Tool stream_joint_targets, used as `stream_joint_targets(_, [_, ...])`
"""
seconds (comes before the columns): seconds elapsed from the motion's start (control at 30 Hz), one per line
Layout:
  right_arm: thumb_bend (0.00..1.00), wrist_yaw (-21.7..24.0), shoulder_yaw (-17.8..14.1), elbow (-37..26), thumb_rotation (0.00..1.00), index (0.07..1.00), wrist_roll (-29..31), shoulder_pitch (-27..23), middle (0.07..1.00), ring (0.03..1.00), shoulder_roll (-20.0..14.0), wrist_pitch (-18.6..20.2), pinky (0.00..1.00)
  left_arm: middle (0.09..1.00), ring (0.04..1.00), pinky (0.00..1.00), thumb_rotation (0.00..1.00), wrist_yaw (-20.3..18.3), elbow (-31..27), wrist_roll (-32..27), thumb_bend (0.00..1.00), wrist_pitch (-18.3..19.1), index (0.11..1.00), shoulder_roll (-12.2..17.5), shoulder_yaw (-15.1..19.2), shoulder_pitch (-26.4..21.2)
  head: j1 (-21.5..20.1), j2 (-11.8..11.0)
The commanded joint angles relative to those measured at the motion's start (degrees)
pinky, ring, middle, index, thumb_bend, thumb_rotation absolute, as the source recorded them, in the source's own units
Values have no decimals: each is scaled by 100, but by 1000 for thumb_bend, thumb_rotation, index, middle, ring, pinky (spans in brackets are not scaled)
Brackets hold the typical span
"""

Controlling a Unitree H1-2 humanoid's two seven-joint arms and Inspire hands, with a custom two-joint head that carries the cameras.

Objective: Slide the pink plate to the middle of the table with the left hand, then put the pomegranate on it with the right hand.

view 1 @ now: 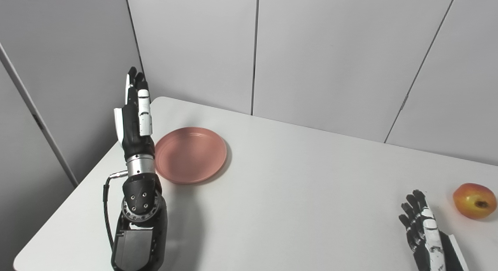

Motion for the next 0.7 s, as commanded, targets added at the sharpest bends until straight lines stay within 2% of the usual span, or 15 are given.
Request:
stream_joint_targets(0.0, [190, 9, -39, -218, 1000, 1000, 31, -113, 1000, 1000, -34, -51, 1000, 963, 951, 957, 1000, 37, -112, -129, 466, -171, 948, 87, 54, -108, 5, -12])
stream_joint_targets(0.17, [187, 17, -45, -261, 1000, 1000, 57, -105, 1000, 1000, -40, -9, 1000, 963, 954, 969, 1000, 0, -193, -440, 450, -73, 944, 69, 161, -43, 7, -4])
stream_joint_targets(0.67, [179, 34, -61, -268, 1000, 1000, 100, -101, 1000, 1000, -60, -42, 1000, 971, 971, 996, 1000, -65, 8, -1050, 434, -191, 949, 208, 444, 94, 31, 11])
